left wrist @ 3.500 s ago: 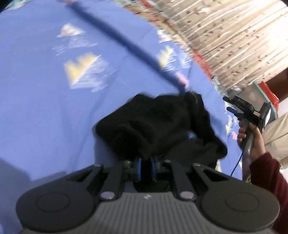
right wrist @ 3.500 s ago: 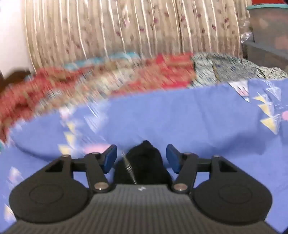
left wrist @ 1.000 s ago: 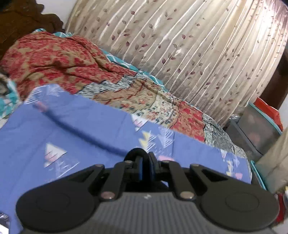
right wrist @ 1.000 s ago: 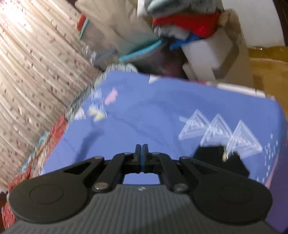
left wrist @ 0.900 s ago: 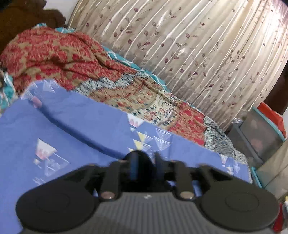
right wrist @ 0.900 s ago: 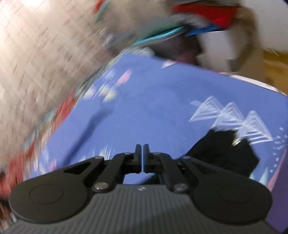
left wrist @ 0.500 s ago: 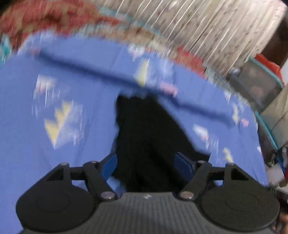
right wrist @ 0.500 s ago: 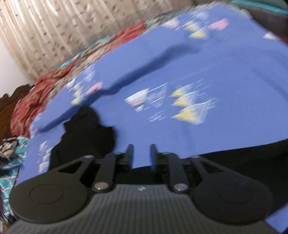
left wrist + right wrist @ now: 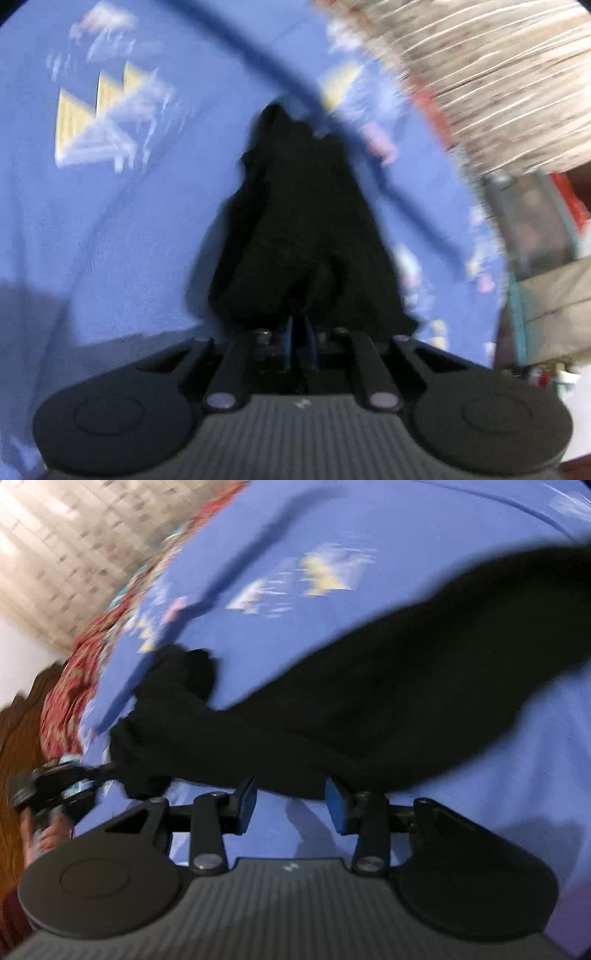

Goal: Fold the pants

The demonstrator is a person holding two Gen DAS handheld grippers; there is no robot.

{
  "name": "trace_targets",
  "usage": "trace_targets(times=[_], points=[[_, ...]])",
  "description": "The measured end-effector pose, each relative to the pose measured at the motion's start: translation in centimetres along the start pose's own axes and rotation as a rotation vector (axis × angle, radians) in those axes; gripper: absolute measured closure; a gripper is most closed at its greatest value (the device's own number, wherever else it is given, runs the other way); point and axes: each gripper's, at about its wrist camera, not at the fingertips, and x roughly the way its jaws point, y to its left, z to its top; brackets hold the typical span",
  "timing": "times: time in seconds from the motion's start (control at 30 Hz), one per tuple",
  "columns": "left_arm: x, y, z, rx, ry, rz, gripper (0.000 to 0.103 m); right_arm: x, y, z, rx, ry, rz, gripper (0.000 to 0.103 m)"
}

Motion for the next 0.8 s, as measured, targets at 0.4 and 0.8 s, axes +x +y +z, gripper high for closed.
trace_targets(times=[0.4,0.8], points=[[-25.6,8.7,-8.5,-0.162,-0.289,0.144,0.096,-1.0,-1.9,-1.3,0.136,-0.168,-0.077,0.054],[-20.2,12.5,-10.5,-0.284,-0.138,0.256,0.096,-6.0,-7.7,-2.8,0.331,-0.35,-0.146,0.054]])
